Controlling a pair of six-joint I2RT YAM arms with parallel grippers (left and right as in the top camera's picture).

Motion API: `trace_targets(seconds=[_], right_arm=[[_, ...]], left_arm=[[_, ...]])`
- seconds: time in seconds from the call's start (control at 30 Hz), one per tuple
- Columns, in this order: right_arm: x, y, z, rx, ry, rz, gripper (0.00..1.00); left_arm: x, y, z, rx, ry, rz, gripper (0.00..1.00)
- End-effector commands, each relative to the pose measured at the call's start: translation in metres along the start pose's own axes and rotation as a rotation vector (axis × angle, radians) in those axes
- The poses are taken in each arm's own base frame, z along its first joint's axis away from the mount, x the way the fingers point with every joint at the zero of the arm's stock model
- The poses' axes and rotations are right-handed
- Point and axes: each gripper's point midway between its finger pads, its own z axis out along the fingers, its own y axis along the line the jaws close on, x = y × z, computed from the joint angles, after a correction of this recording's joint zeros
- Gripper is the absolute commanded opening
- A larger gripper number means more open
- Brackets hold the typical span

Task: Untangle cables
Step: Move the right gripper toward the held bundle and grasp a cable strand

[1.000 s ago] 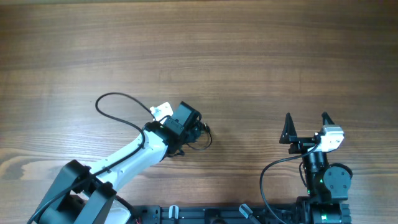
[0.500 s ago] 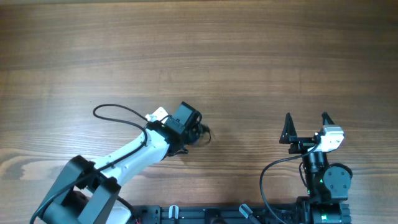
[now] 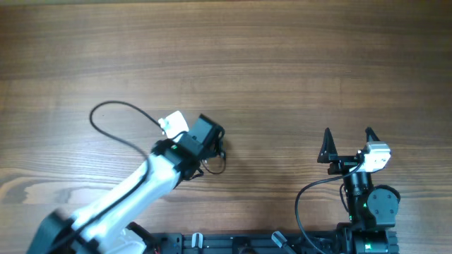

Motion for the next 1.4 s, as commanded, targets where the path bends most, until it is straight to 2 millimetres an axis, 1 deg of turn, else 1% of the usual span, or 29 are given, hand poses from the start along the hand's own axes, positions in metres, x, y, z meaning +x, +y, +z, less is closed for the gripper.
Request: trace_targets(seconds=[0.0,0.17,0.3,0.4,0.43,0.53,0.6,0.67,0.7,0.73,0.83,0.87,0.9,0.93,0.97,1.03,1.13,1.2,1.27,1.37], right_arm=[[-0.002,0.003,-0.001,-0.017,-0.01,-0.003,1.0],[-0.002,0.003,-0.001,-0.017,-0.01,-0.003,1.0],[-0.002,0.003,-0.001,-0.017,-0.01,-0.003,1.0],[-0.002,0.005,-0.001,-0.027,-0.01,0.025,1.0],[-0.002,0.008,-0.001,-0.043,-0.008,0.076,1.0],[-0.002,0.024,-0.002,-0.14,0.019,0.375,1.0],[-0.002,0.063,-0.012,-0.355,0.141,0.76,1.0],[-0.001,0.083,-0.021,-0.452,0.255,0.975,1.0],[0.0,0.089,-0.025,-0.482,0.304,1.047,1.0],[0.001,0.095,-0.029,-0.514,0.339,1.066,1.0],[0.002,0.102,-0.033,-0.54,0.395,1.149,1.0],[0.002,0.103,-0.034,-0.548,0.394,1.134,1.0],[0.002,0.102,-0.033,-0.55,0.368,1.07,1.0],[0.002,0.101,-0.033,-0.562,0.332,0.961,1.0],[0.003,0.103,-0.034,-0.587,0.289,0.803,1.0],[0.005,0.105,-0.035,-0.616,0.269,0.674,1.0],[0.009,0.105,-0.035,-0.597,0.314,0.661,1.0],[0.01,0.104,-0.037,-0.569,0.363,0.645,0.99],[0.007,0.103,-0.04,-0.536,0.421,0.602,1.0],[-0.002,0.106,-0.048,-0.521,0.518,0.569,1.0]], left_arm=[[-0.031,-0.017,-0.049,0.152,-0.113,0.124,0.04],[-0.041,-0.016,-0.082,0.244,-0.172,0.133,0.04],[-0.037,-0.015,-0.09,0.273,-0.154,0.134,0.04],[-0.029,-0.02,-0.091,0.309,-0.111,0.142,0.04],[-0.024,-0.023,-0.092,0.329,-0.086,0.147,0.04],[-0.016,-0.028,-0.092,0.362,-0.046,0.177,0.04],[-0.015,-0.029,-0.091,0.36,-0.041,0.188,0.04],[-0.015,-0.029,-0.09,0.356,-0.043,0.218,0.04],[-0.014,-0.029,-0.089,0.355,-0.041,0.233,0.04],[-0.012,-0.03,-0.088,0.356,-0.032,0.236,0.04],[-0.007,-0.033,-0.087,0.371,-0.005,0.242,0.04],[-0.007,-0.034,-0.087,0.374,-0.001,0.242,0.04],[-0.006,-0.035,-0.087,0.378,0.003,0.244,0.04],[-0.005,-0.036,-0.087,0.384,0.009,0.245,0.04],[-0.004,-0.036,-0.087,0.388,0.015,0.246,0.04],[0.001,-0.039,-0.089,0.414,0.033,0.281,0.04],[0.01,-0.046,-0.093,0.466,0.06,0.388,0.04],[0.013,-0.047,-0.094,0.483,0.062,0.44,0.04],[0.013,-0.048,-0.095,0.488,0.053,0.469,0.04],[0.01,-0.053,-0.097,0.506,0.036,0.465,0.04]])
